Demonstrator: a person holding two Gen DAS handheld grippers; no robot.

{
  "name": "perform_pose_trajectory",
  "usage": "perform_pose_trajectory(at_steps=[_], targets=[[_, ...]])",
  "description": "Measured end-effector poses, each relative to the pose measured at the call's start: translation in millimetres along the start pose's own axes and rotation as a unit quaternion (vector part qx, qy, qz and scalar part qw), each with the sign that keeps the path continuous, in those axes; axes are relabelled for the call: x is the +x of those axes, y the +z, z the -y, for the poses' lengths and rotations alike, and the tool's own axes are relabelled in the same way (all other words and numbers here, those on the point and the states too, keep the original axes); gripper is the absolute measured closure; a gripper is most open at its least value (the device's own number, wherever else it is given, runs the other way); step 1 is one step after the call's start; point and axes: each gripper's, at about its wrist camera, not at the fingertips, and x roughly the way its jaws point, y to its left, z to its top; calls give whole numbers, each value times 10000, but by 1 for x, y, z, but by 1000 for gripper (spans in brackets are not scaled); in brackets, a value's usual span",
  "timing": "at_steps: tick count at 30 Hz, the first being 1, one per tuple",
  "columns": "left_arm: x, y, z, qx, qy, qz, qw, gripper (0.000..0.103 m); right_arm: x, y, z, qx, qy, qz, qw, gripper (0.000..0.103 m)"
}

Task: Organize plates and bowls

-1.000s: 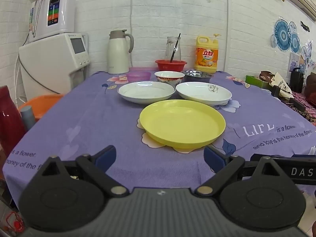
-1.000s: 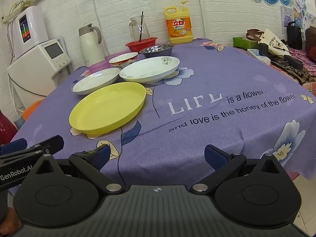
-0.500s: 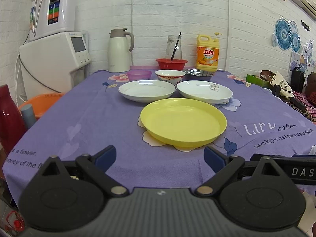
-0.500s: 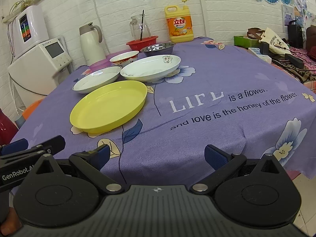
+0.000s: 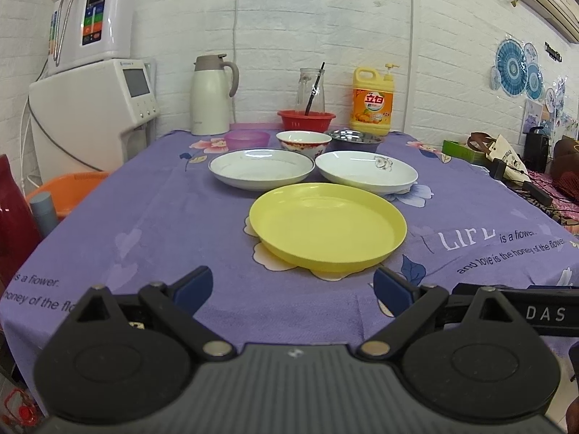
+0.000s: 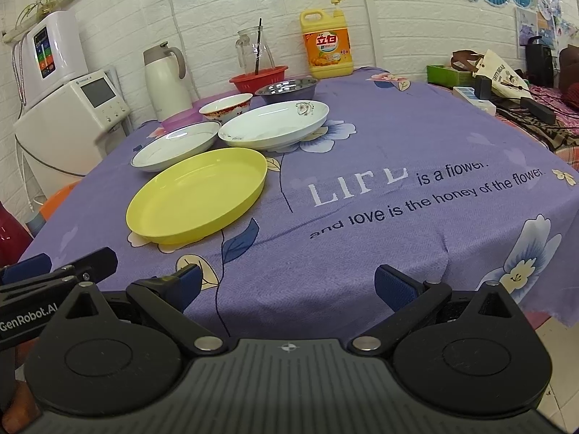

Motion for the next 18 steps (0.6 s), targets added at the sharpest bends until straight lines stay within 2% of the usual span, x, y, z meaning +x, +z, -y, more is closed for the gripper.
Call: perform_pose_trajectory(at_steps=[3,18], targets=[[-3,0,2,29,-126,46,9999,9,1,0,0,5,-7,-33,10000,0],[-5,3,2,-52,-89,103,9999,9,1,1,2,57,-66,40,10000,0]])
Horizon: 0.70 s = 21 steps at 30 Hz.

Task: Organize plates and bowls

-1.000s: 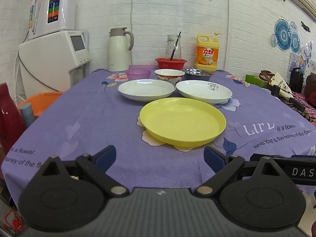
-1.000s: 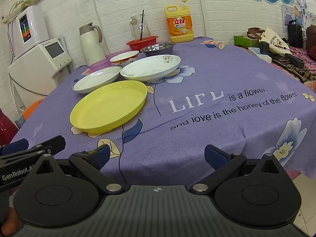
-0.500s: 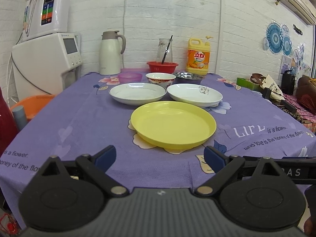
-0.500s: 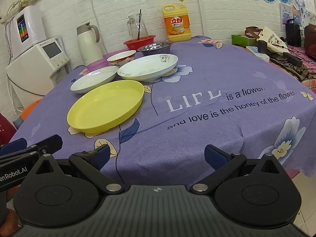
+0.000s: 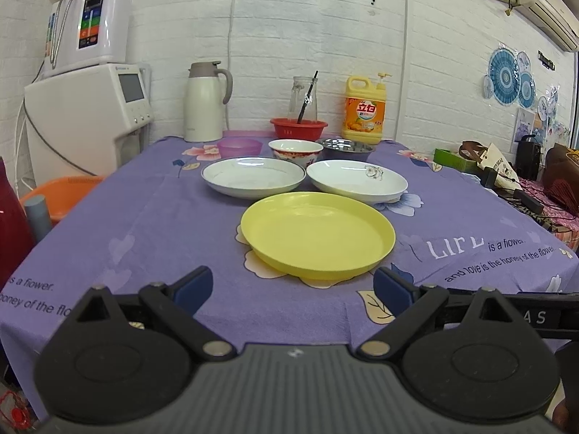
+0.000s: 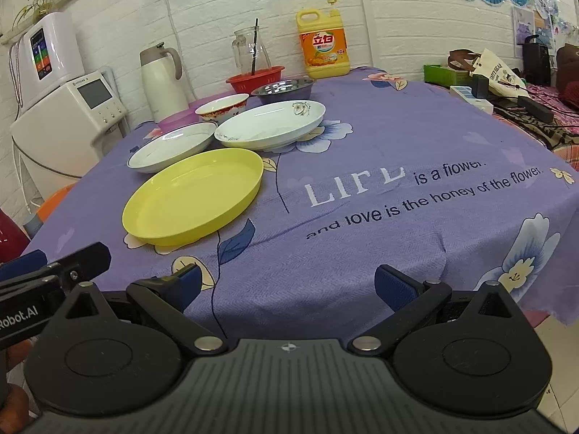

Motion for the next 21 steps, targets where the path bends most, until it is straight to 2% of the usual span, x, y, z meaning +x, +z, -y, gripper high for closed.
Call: perform_pose_trajectory(at_steps=[21], targets=[[4,-2,-4,-44,14,-65,10000,9,5,-3,2,-13,-17,-60,10000,0]])
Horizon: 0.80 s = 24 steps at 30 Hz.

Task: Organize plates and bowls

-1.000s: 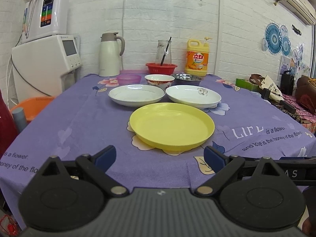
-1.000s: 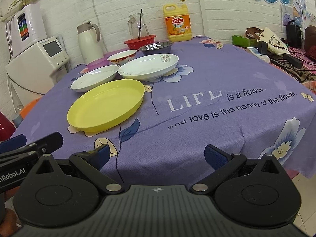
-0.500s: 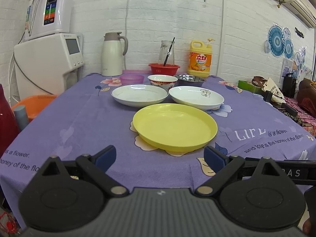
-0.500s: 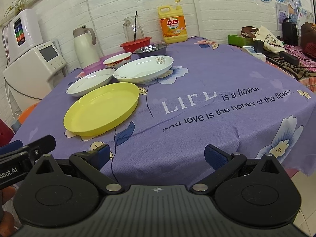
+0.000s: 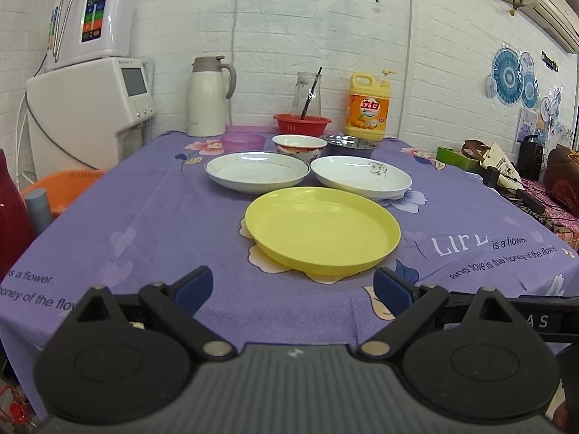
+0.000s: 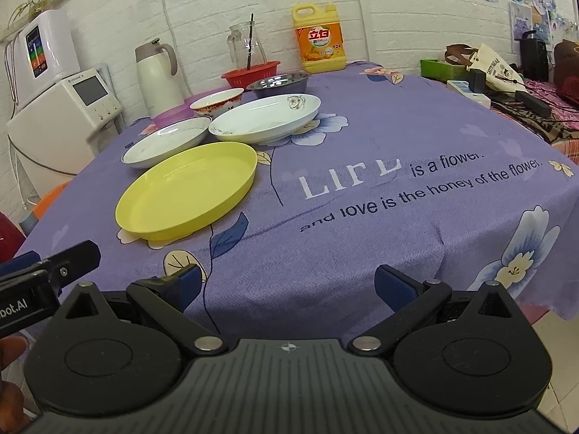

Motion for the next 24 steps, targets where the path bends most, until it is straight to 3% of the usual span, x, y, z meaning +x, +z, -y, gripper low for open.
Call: perform_pose_trajectory(at_steps=[10,17,24], targets=[[14,7,-10,-81,71,-95,9999,9,6,0,5,75,-57,-82,9999,0],[30,16,-16,-103,109,-194,9997,9,3,11,14,251,-285,128,9992,0],[56,35,-31,-233,170,-373,9989,9,19,37,-2,103,-59,117,9999,0]])
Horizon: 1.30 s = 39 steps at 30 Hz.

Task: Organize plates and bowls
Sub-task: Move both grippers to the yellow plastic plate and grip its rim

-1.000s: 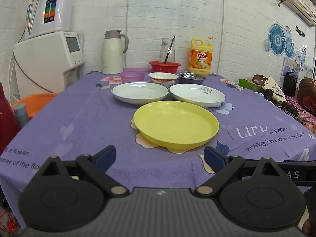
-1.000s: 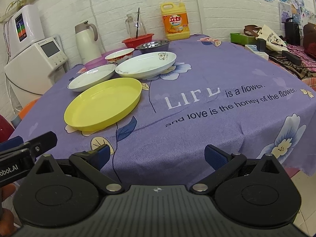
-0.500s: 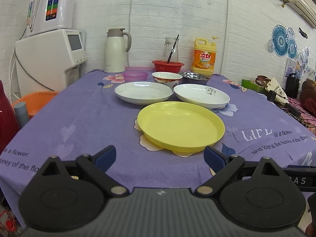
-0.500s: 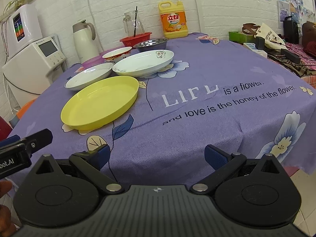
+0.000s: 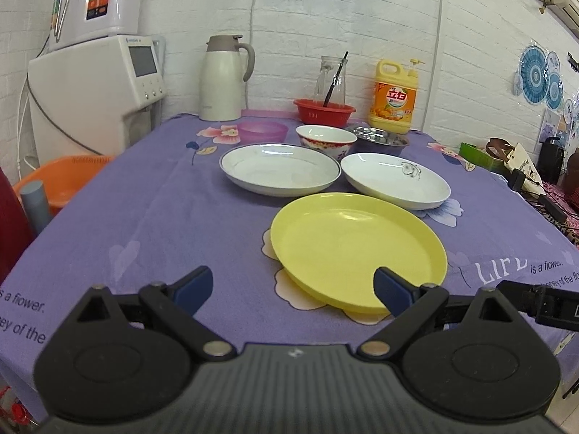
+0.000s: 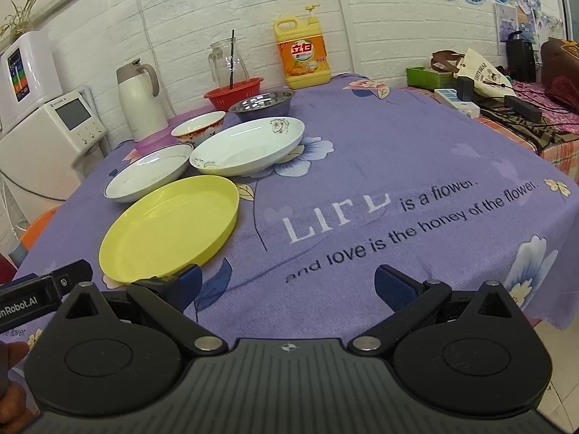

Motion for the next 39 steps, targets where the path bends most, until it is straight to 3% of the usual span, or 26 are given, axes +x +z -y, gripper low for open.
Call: perform_pose_trajectory(at_steps=[8,15,22,29,31,33,34,39], targets=[[60,24,-22,-306,187,-514,9980,9,69,35,-36,-661,60,-335,9972,0],[95,33,-25,-242,230,-804,9962,9,109,36,-48,-1065,-7,-758,9914,0],[110,32,-23,41,204,-960,9952,9,112,35,-47,-1348,309,-602,9886,0],[114,33,-14,279,-127,-907,9954,11,110,39,-48,-1253,552,-664,9884,0],[113,31,-9,411,-190,-794,9958,20,109,33,-54,-1475,487,-499,9866,0],[111,32,-7,371,-534,-776,9949,47,107,31,-55,-1489,654,-407,9858,0],[110,33,-4,386,-634,-769,9943,57,106,31,-57,-1513,750,-374,9849,0],[104,34,-7,285,-429,-822,9953,60,104,30,-66,-1434,760,-372,9860,0]])
